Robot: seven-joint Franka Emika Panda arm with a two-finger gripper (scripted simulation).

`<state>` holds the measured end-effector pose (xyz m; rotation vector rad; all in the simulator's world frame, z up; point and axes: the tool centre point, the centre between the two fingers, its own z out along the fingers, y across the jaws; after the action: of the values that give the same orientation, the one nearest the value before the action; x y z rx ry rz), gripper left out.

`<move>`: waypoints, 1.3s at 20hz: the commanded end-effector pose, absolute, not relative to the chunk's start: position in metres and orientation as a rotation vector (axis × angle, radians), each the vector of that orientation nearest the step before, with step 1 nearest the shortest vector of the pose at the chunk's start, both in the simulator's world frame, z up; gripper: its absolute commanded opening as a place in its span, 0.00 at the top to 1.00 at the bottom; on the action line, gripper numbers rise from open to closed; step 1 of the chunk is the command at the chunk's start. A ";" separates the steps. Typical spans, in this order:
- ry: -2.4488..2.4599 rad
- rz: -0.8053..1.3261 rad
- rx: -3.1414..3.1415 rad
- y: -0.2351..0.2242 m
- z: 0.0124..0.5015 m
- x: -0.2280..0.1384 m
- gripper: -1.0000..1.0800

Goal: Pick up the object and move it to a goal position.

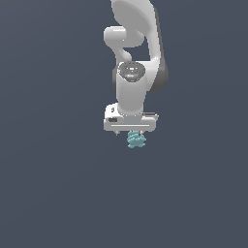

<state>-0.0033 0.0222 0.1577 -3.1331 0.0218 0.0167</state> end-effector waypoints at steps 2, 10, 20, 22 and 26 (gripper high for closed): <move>0.108 0.017 -3.132 0.024 0.156 -0.005 0.04; 0.394 0.019 -3.110 0.031 0.150 -0.010 0.04; 0.791 0.019 -3.035 0.039 0.143 -0.017 0.04; 0.869 0.019 -3.014 0.040 0.142 -0.018 0.04; 1.024 0.018 -2.966 0.043 0.139 -0.021 0.04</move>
<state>-0.0199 0.0422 0.1399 -2.9860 0.9639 0.0183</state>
